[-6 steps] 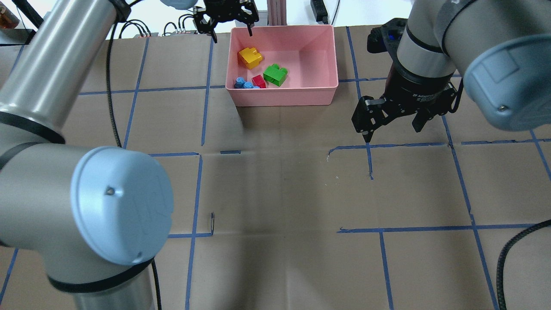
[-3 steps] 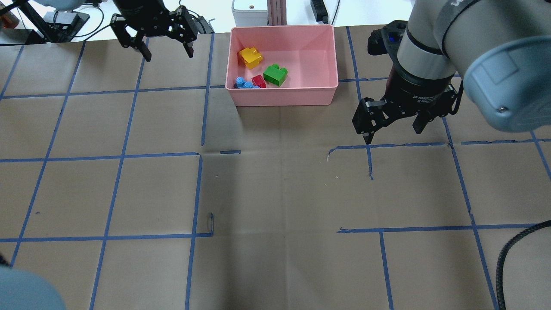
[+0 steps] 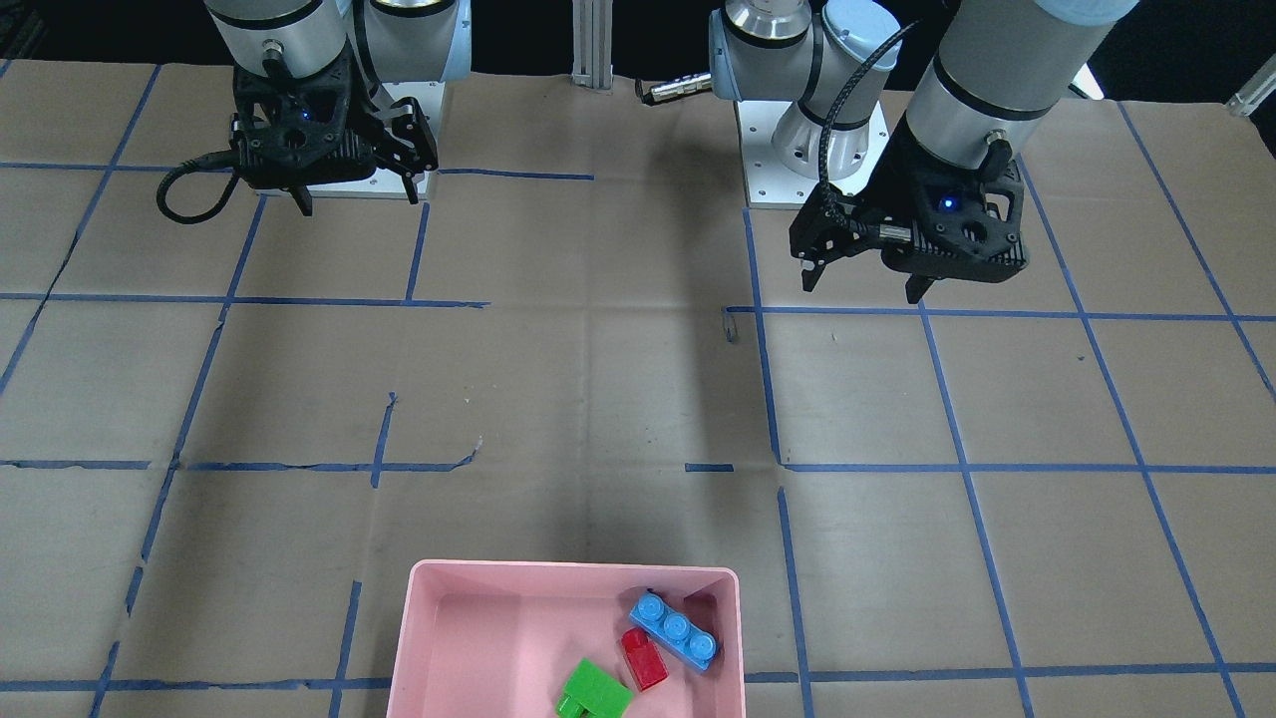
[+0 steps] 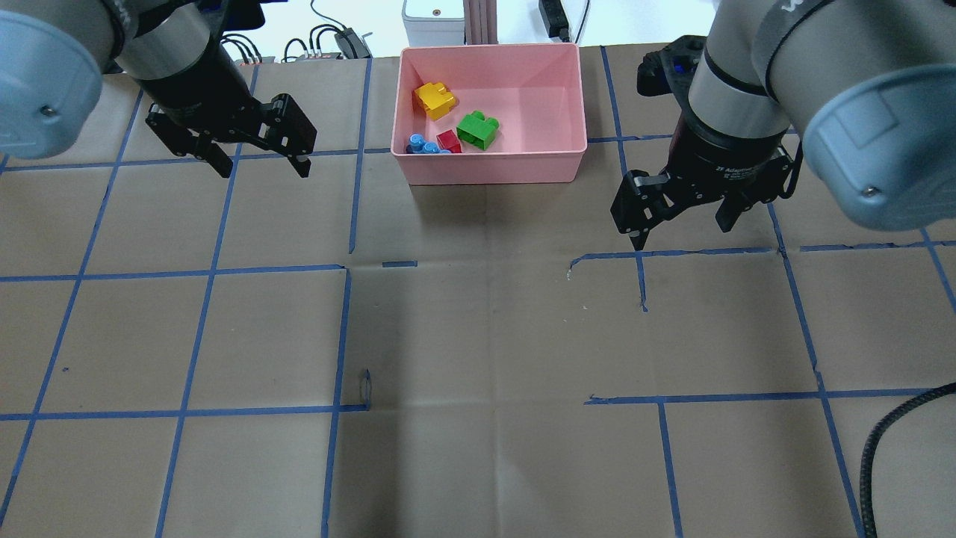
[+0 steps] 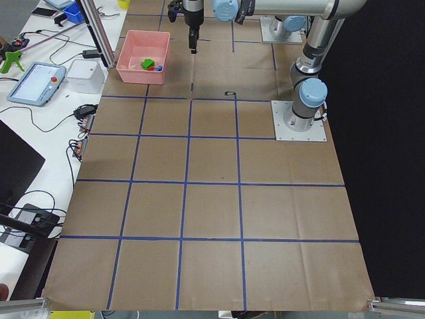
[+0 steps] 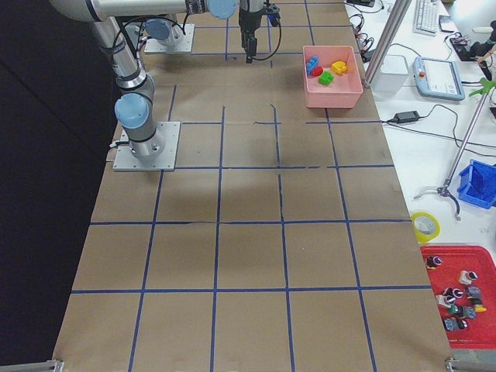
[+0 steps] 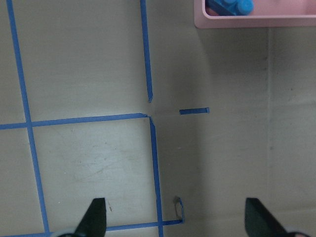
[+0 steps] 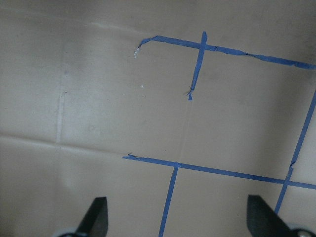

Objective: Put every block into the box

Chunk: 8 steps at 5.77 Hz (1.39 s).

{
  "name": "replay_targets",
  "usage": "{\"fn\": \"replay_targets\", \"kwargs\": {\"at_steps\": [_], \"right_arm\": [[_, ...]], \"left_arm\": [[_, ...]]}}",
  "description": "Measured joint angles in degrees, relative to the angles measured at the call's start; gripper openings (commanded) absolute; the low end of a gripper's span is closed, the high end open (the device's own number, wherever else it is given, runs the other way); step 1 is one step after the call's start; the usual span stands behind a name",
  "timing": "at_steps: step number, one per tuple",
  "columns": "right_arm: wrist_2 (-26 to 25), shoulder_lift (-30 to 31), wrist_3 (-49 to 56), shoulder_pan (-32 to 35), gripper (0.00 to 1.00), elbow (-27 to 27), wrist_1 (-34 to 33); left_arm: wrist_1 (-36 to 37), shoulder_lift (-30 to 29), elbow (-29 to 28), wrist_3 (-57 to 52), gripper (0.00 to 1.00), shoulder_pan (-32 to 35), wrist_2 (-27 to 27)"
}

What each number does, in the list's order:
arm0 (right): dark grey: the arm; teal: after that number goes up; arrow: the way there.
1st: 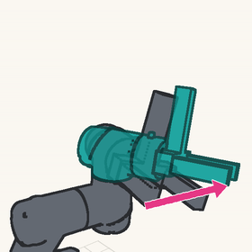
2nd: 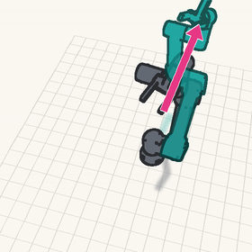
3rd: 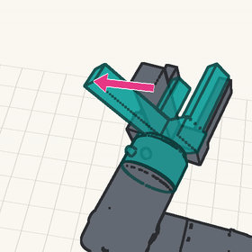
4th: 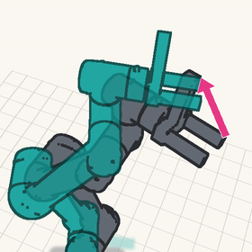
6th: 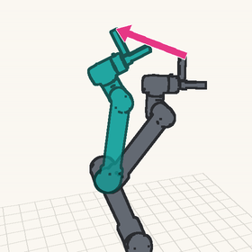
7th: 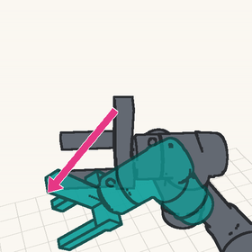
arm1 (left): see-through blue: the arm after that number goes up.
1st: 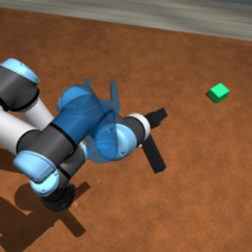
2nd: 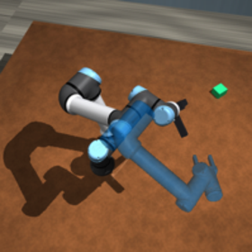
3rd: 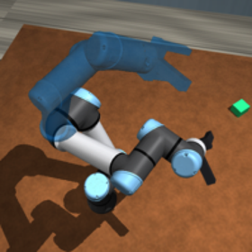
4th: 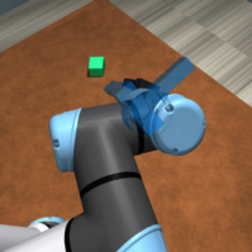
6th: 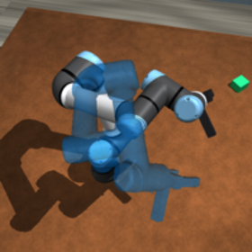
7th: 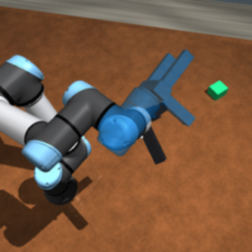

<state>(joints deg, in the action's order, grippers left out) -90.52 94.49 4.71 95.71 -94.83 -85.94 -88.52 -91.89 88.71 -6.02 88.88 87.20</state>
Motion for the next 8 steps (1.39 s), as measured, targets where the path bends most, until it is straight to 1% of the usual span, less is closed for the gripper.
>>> {"fn": "replay_targets", "kwargs": {"at_steps": [2,4,8], "right_arm": [[0.0,0.0,0.0,0.0,1.00,0.0,0.1],[-0.2,0.0,-0.1,0.0,1.00,0.0,0.6],[-0.1,0.0,-0.1,0.0,1.00,-0.1,0.5]], "left_arm": [[0.2,0.6,-0.1,-0.5,0.99,-1.1,0.1],[0.2,0.3,-0.6,-0.5,0.99,-1.5,2.0],[0.3,0.2,-0.1,0.0,0.99,-1.4,2.0]]}}
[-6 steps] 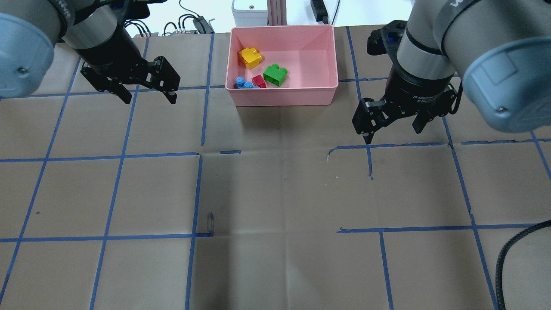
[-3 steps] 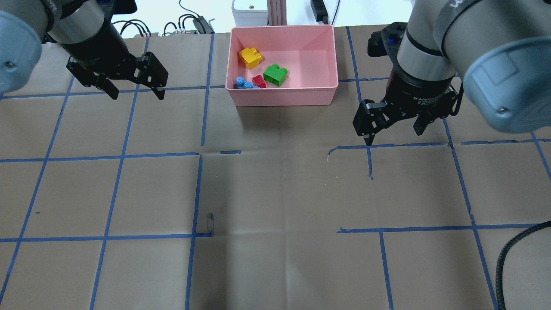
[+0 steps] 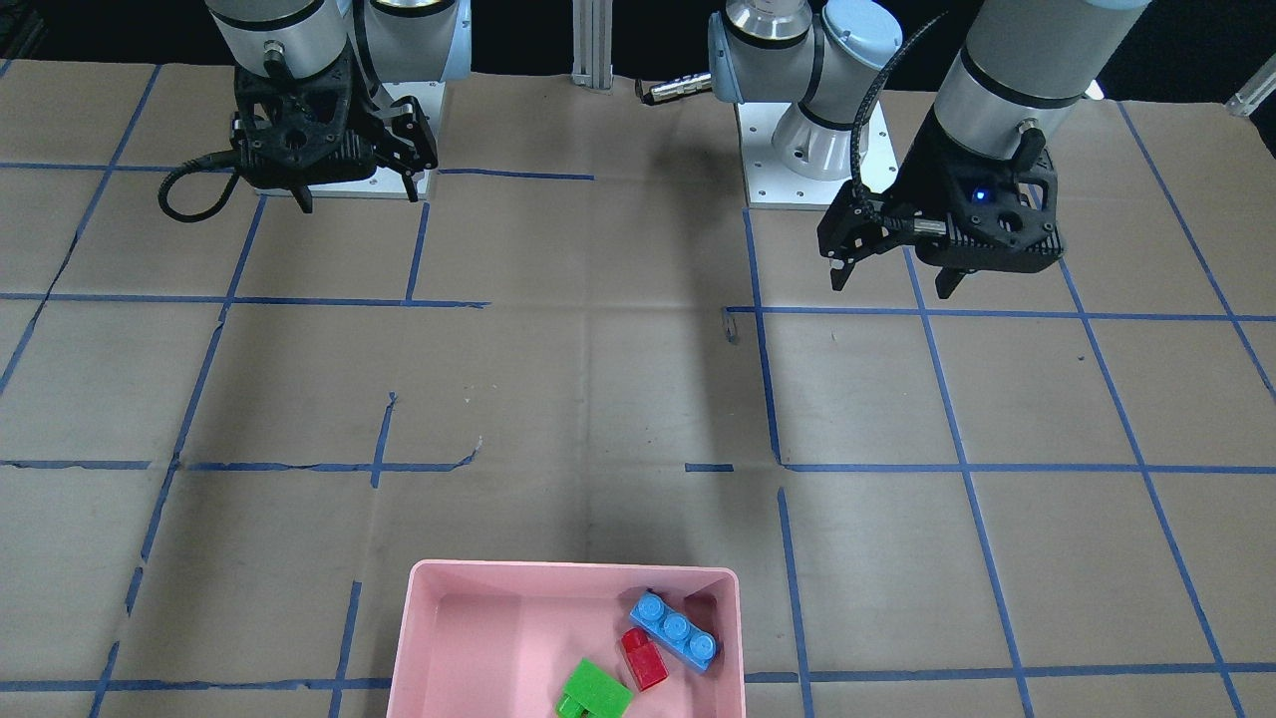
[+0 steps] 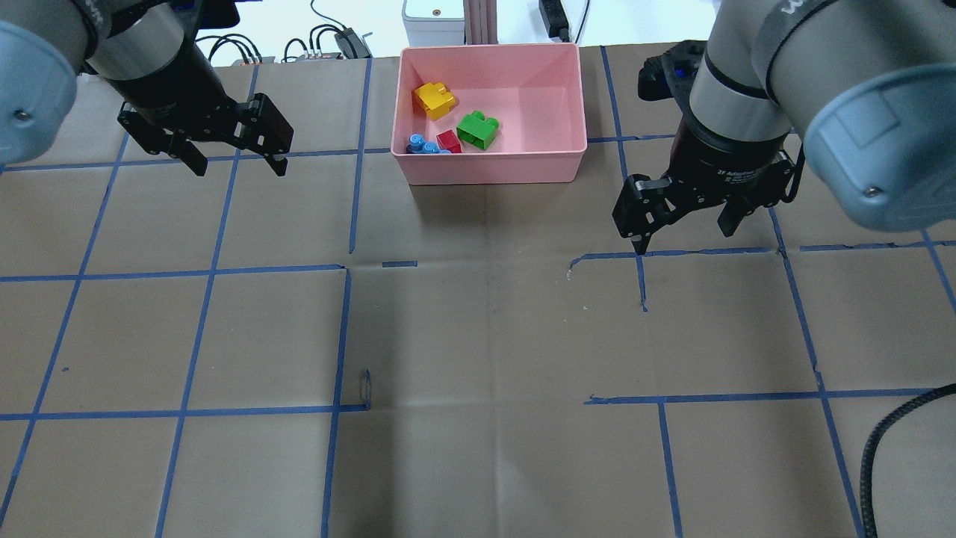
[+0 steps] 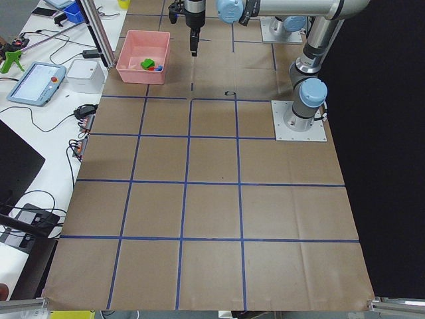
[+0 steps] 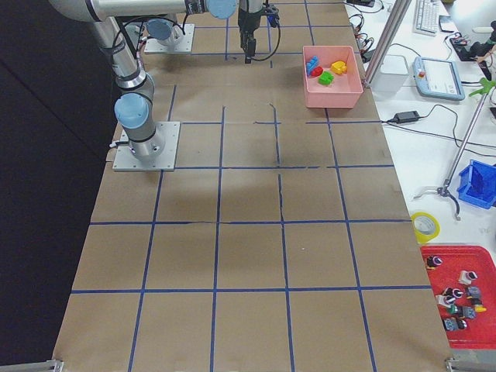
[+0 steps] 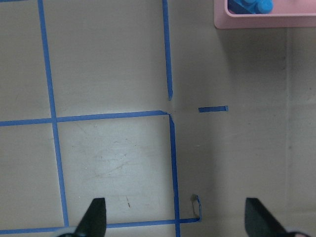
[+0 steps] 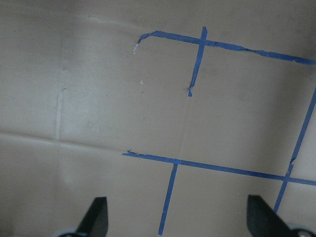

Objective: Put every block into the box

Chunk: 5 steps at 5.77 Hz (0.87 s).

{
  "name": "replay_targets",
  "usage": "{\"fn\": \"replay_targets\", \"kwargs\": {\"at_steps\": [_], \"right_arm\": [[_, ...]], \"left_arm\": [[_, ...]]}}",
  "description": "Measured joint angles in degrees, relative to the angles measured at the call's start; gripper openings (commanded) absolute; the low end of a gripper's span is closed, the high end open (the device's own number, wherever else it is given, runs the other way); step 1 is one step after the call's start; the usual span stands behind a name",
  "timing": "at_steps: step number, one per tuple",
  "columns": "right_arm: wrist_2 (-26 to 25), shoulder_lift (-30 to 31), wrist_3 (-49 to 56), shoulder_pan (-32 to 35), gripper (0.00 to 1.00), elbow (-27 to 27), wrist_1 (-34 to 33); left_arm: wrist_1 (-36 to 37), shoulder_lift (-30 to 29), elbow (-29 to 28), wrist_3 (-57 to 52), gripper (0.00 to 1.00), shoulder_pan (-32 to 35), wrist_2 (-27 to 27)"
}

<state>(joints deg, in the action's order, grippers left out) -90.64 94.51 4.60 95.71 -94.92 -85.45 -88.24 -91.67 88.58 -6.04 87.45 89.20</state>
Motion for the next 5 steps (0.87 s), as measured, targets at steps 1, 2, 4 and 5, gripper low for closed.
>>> {"fn": "replay_targets", "kwargs": {"at_steps": [1,2,4,5], "right_arm": [[0.0,-0.1,0.0,0.0,1.00,0.0,-0.2],[0.0,-0.2,0.1,0.1,1.00,0.0,-0.3],[0.1,-0.5,-0.2,0.3,1.00,0.1,-0.5],[0.3,-0.5,-0.7,0.3,1.00,0.1,-1.1]], "left_arm": [[0.0,0.0,0.1,0.0,0.99,0.0,0.0],[0.1,0.1,0.1,0.0,0.99,0.0,0.0],[0.1,0.2,0.3,0.0,0.99,0.0,0.0],[0.1,0.3,0.4,0.0,0.99,0.0,0.0]]}}
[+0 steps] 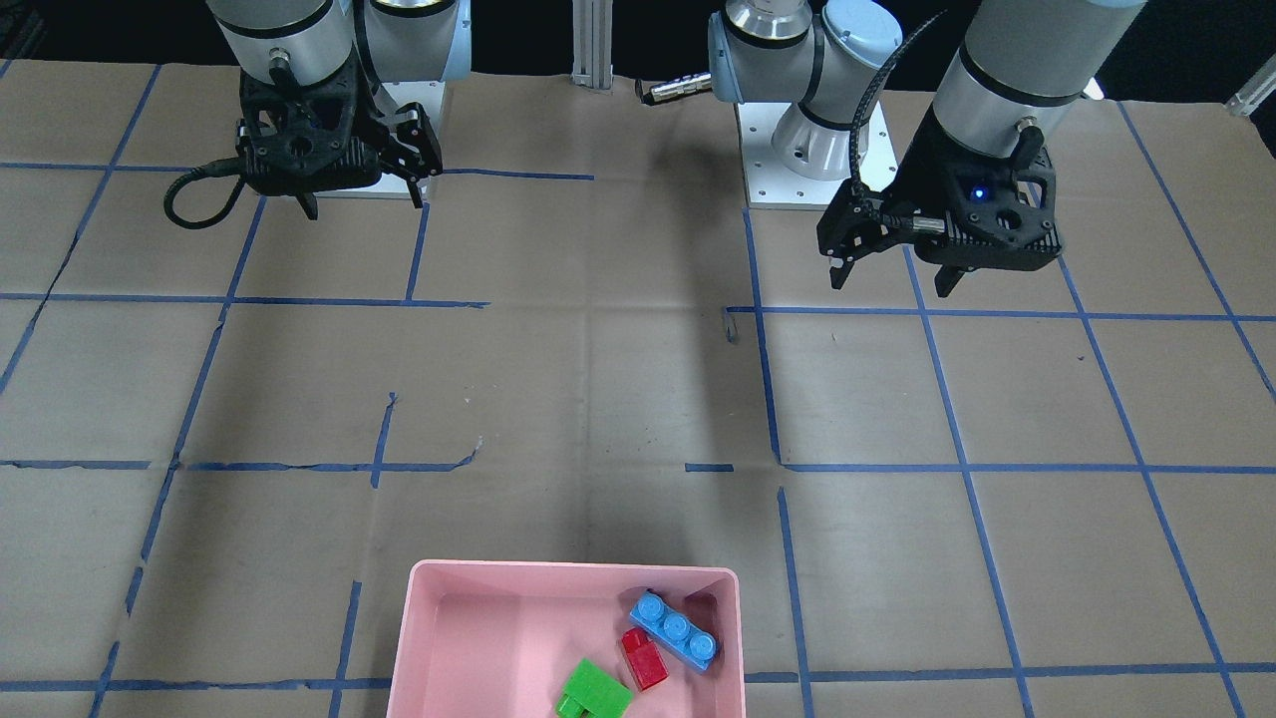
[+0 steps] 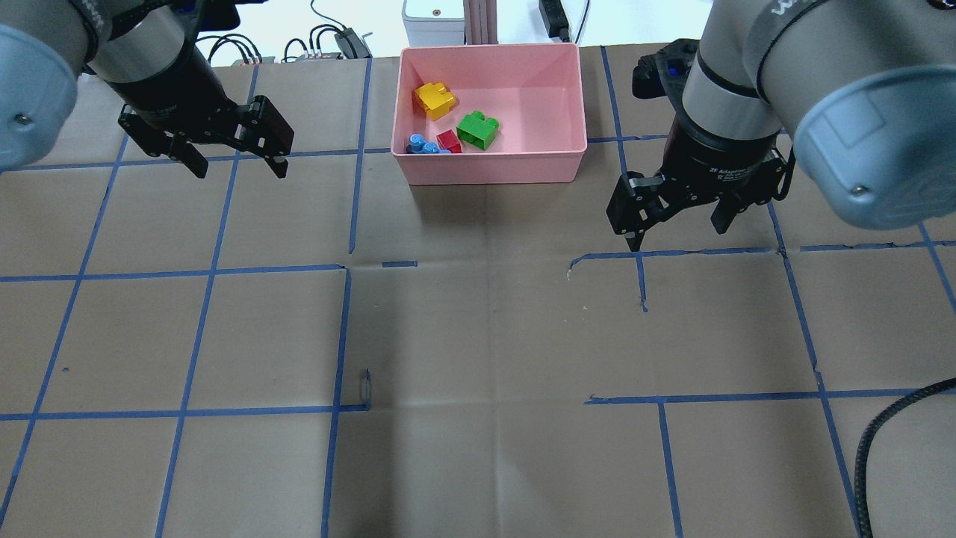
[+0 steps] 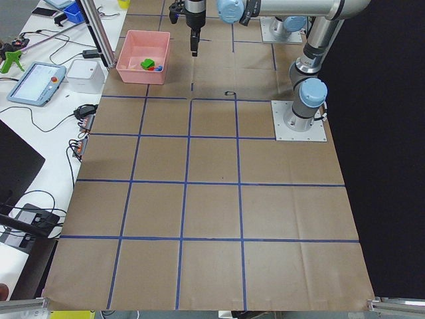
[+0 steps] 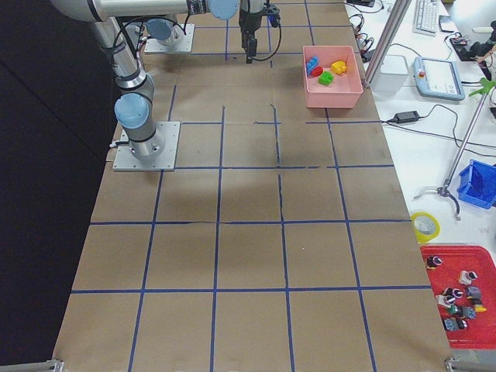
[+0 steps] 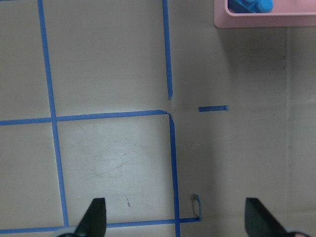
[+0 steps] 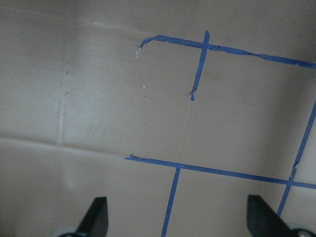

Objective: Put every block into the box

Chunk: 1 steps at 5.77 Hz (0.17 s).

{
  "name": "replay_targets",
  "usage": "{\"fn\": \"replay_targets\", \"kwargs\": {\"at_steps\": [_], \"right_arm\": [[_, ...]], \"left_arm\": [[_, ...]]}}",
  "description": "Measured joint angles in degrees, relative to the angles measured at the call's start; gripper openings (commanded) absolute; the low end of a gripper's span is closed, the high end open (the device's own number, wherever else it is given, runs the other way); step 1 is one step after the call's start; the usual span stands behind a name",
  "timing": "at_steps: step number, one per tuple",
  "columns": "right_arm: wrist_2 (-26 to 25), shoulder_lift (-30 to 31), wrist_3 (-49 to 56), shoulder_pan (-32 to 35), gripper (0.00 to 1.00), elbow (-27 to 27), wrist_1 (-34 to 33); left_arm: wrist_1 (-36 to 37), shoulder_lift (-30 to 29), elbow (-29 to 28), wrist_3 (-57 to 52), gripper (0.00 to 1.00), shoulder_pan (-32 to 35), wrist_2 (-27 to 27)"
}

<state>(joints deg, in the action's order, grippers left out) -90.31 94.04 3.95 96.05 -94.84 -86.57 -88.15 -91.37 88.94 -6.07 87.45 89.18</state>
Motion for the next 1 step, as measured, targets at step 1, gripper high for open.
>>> {"fn": "replay_targets", "kwargs": {"at_steps": [1], "right_arm": [[0.0,0.2,-0.1,-0.1,1.00,0.0,-0.8]], "left_arm": [[0.0,0.0,0.1,0.0,0.99,0.0,0.0]]}}
